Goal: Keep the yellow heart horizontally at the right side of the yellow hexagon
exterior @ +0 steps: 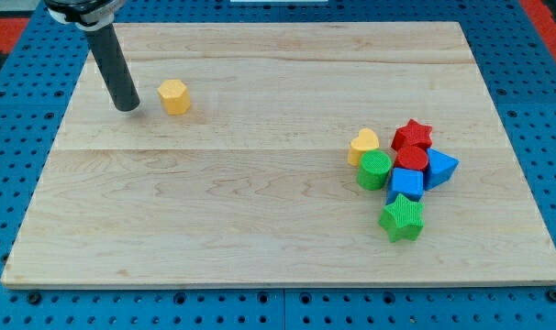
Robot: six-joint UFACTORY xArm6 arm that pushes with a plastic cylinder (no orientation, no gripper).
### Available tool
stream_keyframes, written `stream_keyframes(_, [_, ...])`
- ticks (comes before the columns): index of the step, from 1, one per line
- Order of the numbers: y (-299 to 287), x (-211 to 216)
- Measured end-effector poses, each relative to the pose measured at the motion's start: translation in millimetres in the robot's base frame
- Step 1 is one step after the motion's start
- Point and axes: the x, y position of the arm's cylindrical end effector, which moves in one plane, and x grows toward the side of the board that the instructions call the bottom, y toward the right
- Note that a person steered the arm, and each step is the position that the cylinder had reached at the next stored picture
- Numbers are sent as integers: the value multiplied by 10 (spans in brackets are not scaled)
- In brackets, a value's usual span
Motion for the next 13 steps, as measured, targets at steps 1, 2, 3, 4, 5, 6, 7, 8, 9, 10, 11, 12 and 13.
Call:
stream_keyframes(1, [438, 63])
stream_keyframes(2, [581, -211])
stream_keyframes(3, [812, 30])
stream_keyframes(4, [1202, 700])
stream_keyframes(5, [1673, 967])
stream_keyframes(6, [1890, 969])
stream_keyframes(7, [2507, 973])
stream_keyframes(8, [2885, 973])
stream_keyframes(9, [3042, 957])
stream_keyframes(10, [3178, 862])
stream_keyframes(11, [3298, 753])
stream_keyframes(12, [3363, 497])
stream_keyframes(13, [3597, 168])
